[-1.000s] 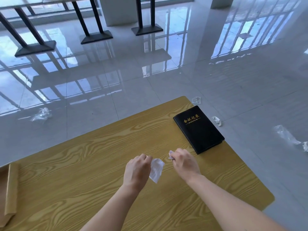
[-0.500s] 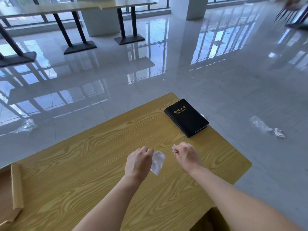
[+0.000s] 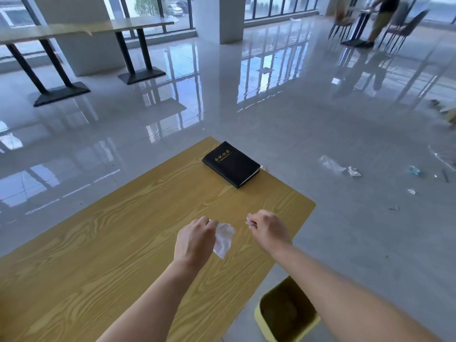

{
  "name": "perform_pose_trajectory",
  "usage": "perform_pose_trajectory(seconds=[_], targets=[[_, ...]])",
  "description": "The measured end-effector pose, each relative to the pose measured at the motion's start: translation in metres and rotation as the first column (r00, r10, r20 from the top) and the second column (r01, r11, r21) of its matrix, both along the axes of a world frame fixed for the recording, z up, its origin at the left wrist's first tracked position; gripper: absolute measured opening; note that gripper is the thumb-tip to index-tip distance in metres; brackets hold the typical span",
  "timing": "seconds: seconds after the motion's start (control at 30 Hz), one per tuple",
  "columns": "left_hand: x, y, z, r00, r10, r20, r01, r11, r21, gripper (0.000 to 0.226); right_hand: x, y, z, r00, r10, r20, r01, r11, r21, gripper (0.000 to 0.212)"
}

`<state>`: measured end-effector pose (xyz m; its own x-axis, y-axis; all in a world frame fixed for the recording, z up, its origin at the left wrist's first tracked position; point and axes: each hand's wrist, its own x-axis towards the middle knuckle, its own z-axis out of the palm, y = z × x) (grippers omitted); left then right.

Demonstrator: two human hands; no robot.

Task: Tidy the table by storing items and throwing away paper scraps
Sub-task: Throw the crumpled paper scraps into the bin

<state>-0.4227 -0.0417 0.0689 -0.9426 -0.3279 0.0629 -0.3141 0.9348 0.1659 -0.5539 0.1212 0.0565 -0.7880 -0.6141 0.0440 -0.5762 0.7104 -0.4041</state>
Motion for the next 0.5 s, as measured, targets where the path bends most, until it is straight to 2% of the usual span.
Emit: perform_pose_trajectory(seconds=[0.3,0.5], targets=[[-0.021,0.090,0.006,0.996,-0.085,-0.023,0.085,0.996,-0.014,0.013,-0.005,0.101,0.006,0.996,-0.093,-0.004,0.093,0.995,-0.043,0.021],[-0.033,0.176,-0.005,0.991,-0.125,-0.041,0.126,0.992,0.009,0.018,-0.009,0.191,0.008,0.992,-0.122,-0.002,0.122,0.992,0.013,0.029]])
